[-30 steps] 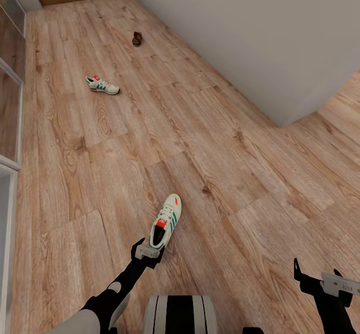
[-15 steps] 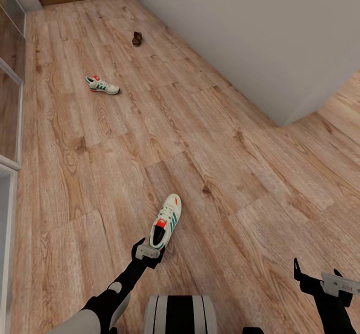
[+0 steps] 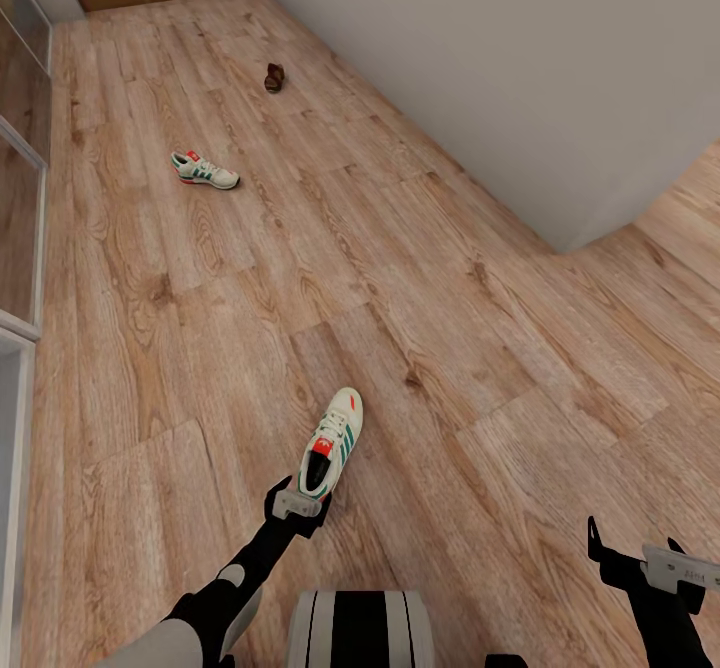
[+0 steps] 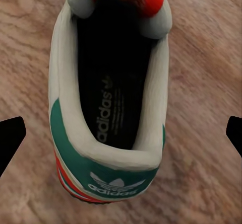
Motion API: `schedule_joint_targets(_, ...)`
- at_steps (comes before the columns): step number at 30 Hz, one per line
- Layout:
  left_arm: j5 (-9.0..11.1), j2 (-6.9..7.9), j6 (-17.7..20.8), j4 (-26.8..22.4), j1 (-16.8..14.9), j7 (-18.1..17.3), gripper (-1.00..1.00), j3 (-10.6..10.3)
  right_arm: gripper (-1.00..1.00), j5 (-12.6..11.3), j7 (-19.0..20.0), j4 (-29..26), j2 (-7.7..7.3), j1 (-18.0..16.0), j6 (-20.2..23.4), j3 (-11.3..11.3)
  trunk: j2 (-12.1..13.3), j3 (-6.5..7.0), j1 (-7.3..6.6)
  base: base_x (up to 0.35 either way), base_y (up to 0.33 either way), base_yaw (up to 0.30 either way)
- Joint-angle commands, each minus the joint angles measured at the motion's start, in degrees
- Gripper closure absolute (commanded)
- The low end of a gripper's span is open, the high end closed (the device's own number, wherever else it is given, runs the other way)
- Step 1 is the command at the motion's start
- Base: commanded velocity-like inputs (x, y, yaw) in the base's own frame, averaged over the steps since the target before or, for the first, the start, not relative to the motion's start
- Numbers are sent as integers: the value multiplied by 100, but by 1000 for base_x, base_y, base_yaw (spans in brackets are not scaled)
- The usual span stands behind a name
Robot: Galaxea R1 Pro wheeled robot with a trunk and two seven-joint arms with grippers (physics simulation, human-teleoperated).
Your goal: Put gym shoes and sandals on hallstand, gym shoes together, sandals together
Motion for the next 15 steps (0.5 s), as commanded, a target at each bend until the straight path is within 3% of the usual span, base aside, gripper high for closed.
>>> schedule_joint_targets(1, -3, -3, -17, 7, -4, -17, -100, 7, -100, -17, -19, -2, -3, 3, -16, 8, -1, -2, 0, 0, 0, 0)
schedule_joint_targets(15, -9, -10, -17, 8, -4, -17, -100, 5, -100, -17, -23, 0, -3, 3, -16, 7, -1, -34, 0, 0, 0, 0)
